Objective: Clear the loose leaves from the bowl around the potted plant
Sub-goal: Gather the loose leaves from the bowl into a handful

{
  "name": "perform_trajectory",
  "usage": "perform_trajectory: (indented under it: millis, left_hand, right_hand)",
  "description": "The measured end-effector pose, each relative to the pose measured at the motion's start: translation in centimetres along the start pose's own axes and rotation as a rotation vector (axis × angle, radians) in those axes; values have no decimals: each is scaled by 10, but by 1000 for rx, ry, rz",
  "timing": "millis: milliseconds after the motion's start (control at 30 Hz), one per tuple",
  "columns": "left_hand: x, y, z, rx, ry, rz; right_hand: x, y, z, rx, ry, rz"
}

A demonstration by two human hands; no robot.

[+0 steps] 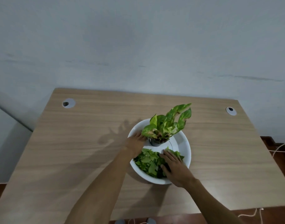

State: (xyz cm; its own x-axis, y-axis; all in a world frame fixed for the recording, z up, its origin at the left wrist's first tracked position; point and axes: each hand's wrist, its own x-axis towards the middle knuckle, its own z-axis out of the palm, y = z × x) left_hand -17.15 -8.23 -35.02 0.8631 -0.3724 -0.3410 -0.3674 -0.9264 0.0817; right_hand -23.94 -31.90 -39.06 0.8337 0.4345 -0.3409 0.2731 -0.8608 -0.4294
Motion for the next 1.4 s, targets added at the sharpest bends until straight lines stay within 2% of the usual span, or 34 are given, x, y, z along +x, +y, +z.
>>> perform_trajectory:
  millis: [100, 300, 467, 567, 733, 967, 1100, 1267, 1400]
  left_hand:
    - [8, 0, -15, 105, -22, -13]
    - [33, -14, -9, 138, -1, 36]
    - [13, -4, 6, 157, -28, 101]
    - [4, -4, -6, 113, -14, 114]
    - [1, -14, -42, 20, 142, 60]
    - [-5, -28, -60, 129, 23, 83]
    - [2, -50, -76, 193, 88, 125]
    - [17, -54, -59, 111, 110, 182]
    - [13, -61, -32, -62, 114, 136]
  right_hand:
    - [7, 1, -5, -1, 35, -8]
    - [35, 18, -10, 28, 91, 20]
    - [36, 24, -6, 24, 99, 73]
    - [37, 16, -15, 35, 108, 92]
    - [33, -6, -37, 38, 123, 80]
    - [24, -47, -51, 85, 120, 53]
    - [47, -56, -70, 63, 165, 47]
    - [81, -43, -84, 18, 136, 125]
    - [92, -50, -67, -39, 31, 196]
